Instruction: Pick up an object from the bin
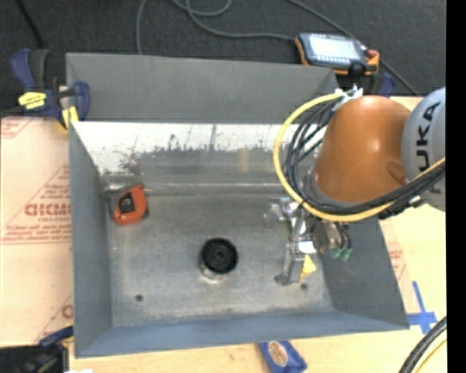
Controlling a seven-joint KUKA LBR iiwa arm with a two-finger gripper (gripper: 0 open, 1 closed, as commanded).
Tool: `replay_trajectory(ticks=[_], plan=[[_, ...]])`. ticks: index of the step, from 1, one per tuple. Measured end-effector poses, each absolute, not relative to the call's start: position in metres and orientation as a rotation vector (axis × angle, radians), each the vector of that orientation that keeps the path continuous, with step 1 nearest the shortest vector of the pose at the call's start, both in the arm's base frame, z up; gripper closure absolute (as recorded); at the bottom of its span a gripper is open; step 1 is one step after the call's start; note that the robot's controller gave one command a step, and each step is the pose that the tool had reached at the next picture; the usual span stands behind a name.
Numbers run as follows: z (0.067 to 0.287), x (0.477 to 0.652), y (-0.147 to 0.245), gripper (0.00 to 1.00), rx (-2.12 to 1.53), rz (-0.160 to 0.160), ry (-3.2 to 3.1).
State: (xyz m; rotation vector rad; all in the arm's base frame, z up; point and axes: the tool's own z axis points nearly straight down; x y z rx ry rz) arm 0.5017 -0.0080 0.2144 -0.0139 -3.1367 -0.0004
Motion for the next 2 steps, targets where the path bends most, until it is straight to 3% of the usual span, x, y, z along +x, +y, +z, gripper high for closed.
replay_trajectory(ticks=[1, 2], plan=[[0.218, 0.503, -0.008, 0.00, -0.014, 0.000, -3.145], [0.188, 0.549, 0.009, 0.00, 0.047, 0.002, -3.155]])
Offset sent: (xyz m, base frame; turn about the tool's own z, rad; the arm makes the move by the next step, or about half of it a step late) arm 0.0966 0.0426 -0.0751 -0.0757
